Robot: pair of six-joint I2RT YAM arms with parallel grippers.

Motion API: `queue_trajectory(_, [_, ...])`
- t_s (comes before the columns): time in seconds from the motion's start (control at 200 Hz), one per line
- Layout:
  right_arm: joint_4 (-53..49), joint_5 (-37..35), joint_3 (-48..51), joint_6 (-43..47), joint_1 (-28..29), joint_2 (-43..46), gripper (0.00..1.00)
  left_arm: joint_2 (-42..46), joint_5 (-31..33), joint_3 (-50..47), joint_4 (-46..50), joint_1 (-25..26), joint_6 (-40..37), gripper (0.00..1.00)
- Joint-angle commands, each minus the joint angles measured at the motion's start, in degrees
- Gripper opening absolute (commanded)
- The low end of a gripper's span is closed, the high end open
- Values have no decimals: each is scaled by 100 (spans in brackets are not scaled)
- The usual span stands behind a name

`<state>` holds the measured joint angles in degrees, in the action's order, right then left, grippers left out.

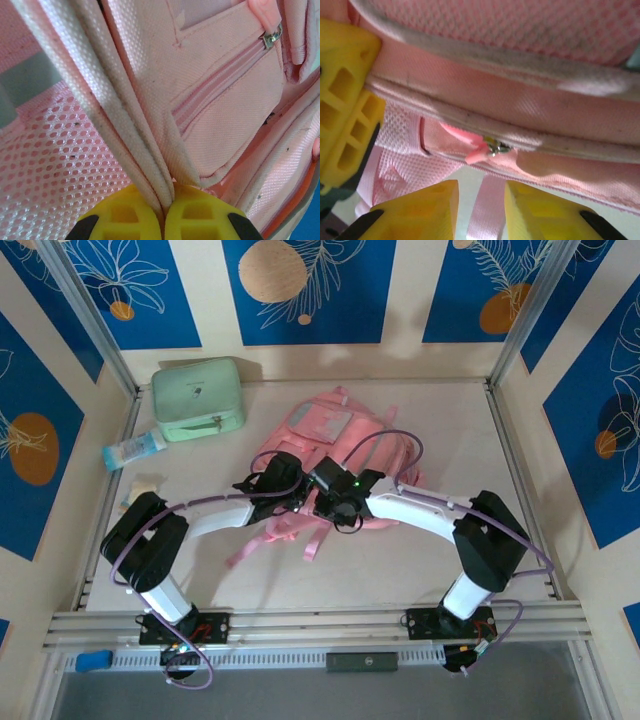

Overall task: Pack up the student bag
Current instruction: Zip the student bag at the center of the table.

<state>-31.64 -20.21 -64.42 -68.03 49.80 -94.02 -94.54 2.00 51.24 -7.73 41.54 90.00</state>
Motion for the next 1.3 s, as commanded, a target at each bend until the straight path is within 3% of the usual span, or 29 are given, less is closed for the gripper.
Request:
queue_trajectory(0.0, [7,-650,-168,-409,55,-226,30,278,-91,25,-399,87,20,0])
queue_trajectory(0.345, [360,-696,-421,-240,-113,-852,28,371,19,74,-207,140,-96,0])
queue_trajectory(0.475, [148,-832,-532,-99,-64,-880,15,410,70,127,-46,137,-188,0])
queue_trajectory(0.595, [-74,-1028,-509,145,68,-615,7,526,197,81,82,123,-295,0])
queue_trajectory(0.795, [-359,-839,-147,635,92,-62,3,741,217,75,454,-80,-762,0])
queue_trajectory(1.1, [-1203,-519,739,1732,-67,1181,0,766,-815,-64,597,-1002,-1627,0])
queue_trajectory(1.295, [-1541,-183,1176,2287,-772,2071,0,605,-1160,458,1102,-1369,-2468,0])
